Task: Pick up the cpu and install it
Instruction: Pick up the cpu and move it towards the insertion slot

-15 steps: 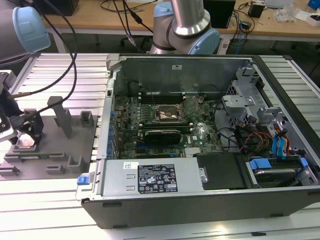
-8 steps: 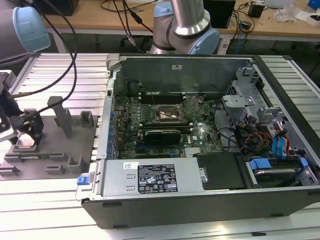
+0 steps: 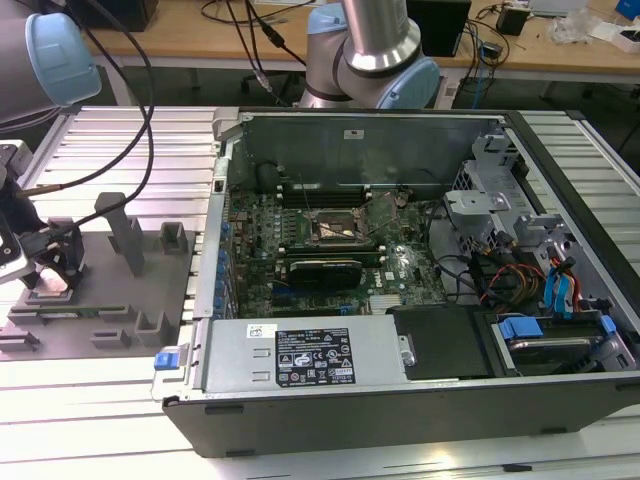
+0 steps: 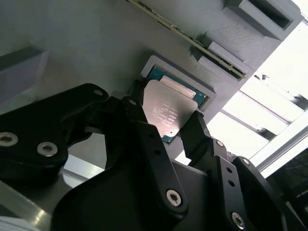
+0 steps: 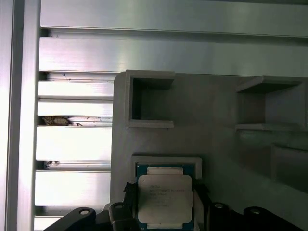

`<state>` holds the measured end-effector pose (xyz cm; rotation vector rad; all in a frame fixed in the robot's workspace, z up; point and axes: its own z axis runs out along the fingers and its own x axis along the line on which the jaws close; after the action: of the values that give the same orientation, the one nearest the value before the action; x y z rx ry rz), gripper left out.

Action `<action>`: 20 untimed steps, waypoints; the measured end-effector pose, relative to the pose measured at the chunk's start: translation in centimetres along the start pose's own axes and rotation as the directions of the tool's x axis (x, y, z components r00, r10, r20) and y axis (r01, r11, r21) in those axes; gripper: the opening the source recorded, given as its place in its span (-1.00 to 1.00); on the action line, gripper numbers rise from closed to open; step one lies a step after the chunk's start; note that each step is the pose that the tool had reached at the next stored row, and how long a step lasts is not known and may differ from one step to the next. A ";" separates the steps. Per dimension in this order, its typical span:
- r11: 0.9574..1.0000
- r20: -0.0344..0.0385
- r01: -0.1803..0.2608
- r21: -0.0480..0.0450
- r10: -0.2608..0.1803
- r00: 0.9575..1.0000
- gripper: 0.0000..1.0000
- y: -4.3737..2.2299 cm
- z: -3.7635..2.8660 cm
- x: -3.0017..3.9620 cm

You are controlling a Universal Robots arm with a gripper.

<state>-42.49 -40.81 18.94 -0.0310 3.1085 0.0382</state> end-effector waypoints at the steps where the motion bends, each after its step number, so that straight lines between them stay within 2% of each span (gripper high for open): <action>1: 1.000 0.000 0.000 0.000 0.000 1.000 0.09 0.00 0.00 0.00; 4: 1.000 0.000 0.000 0.000 0.000 1.000 0.09 0.01 -0.27 -0.02; 8: 1.000 0.000 0.000 0.000 0.000 1.000 0.09 0.03 -1.16 -0.04; 10: 1.000 0.000 0.000 0.000 0.000 1.000 0.09 0.04 -1.40 -0.05; 20: 1.000 0.000 0.000 0.000 0.000 1.000 0.09 0.11 -3.98 -0.14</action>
<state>-42.49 -40.80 22.93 -0.0311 3.1085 0.0382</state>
